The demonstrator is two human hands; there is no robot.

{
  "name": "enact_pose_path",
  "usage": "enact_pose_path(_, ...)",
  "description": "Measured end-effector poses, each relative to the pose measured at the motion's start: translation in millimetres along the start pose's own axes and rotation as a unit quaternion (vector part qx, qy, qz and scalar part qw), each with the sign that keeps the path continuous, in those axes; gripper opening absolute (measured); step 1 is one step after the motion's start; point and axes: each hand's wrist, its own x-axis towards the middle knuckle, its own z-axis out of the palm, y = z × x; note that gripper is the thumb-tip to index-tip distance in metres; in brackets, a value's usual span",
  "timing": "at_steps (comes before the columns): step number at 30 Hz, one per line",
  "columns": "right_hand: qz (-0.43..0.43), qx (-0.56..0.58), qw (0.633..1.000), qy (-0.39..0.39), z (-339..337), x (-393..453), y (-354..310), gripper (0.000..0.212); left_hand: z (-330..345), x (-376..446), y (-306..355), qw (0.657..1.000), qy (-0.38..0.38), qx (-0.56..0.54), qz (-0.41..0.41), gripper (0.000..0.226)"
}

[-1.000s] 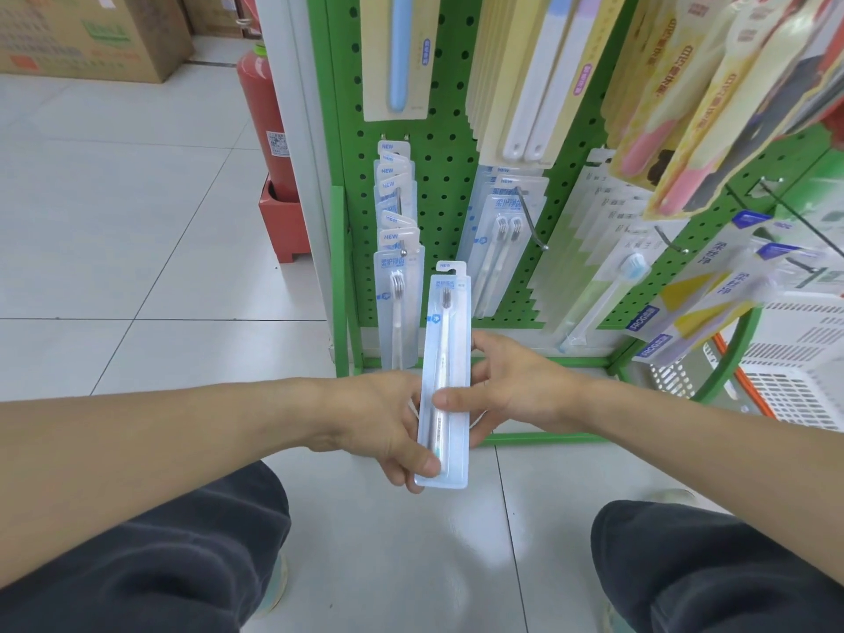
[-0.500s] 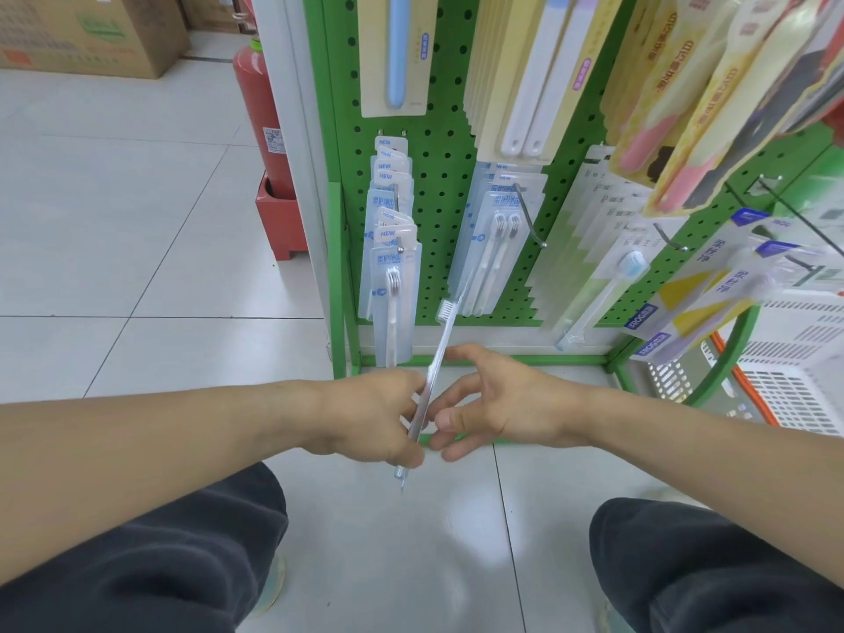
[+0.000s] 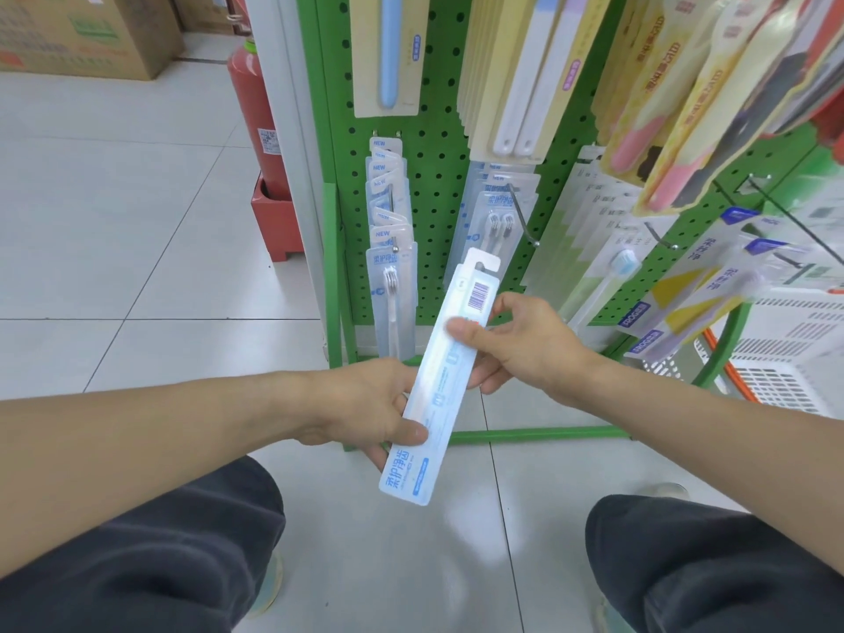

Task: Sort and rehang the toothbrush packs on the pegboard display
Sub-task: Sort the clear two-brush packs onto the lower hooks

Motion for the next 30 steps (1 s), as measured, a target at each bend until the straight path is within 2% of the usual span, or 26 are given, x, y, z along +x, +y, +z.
enact_pose_path(7, 0.02, -0.018, 0.998, 0.061, -12, 4, -8, 0.059, 0, 0, -2, 0.999, -0.009, 0.038, -0.009, 0.04)
enact_pose_path(11, 0.008, -0.05, 0.996, 0.069, -11, 5, -4, 0.051, 2, -1, 1, 1.0, -0.007, 0.029, 0.0, 0.038)
enact_pose_path(15, -0.003, -0.06, 0.997, 0.037, -6, 4, 0, 0.029, 1, -2, 0, 1.0, -0.003, 0.013, 0.01, 0.026)
enact_pose_path(19, -0.015, -0.067, 0.998, 0.015, -4, 2, -1, 0.041, 6, -4, -1, 0.999, -0.003, -0.024, 0.024, 0.022)
enact_pose_path(21, -0.029, -0.072, 0.997, -0.023, -5, -1, -3, 0.047, 8, -4, 1, 0.998, 0.008, -0.044, 0.037, 0.02)
enact_pose_path(25, -0.055, -0.105, 0.988, -0.103, -2, -10, -5, 0.043, 3, -4, 7, 0.995, 0.052, -0.042, 0.074, 0.026)
enact_pose_path(29, -0.051, -0.088, 0.99, -0.098, -3, -13, -5, 0.02, 2, -5, 12, 0.996, 0.035, -0.03, 0.081, 0.041)
enact_pose_path(30, -0.043, -0.08, 0.992, -0.087, -5, -13, -5, 0.021, 3, -5, 13, 0.996, 0.021, -0.03, 0.077, 0.043)
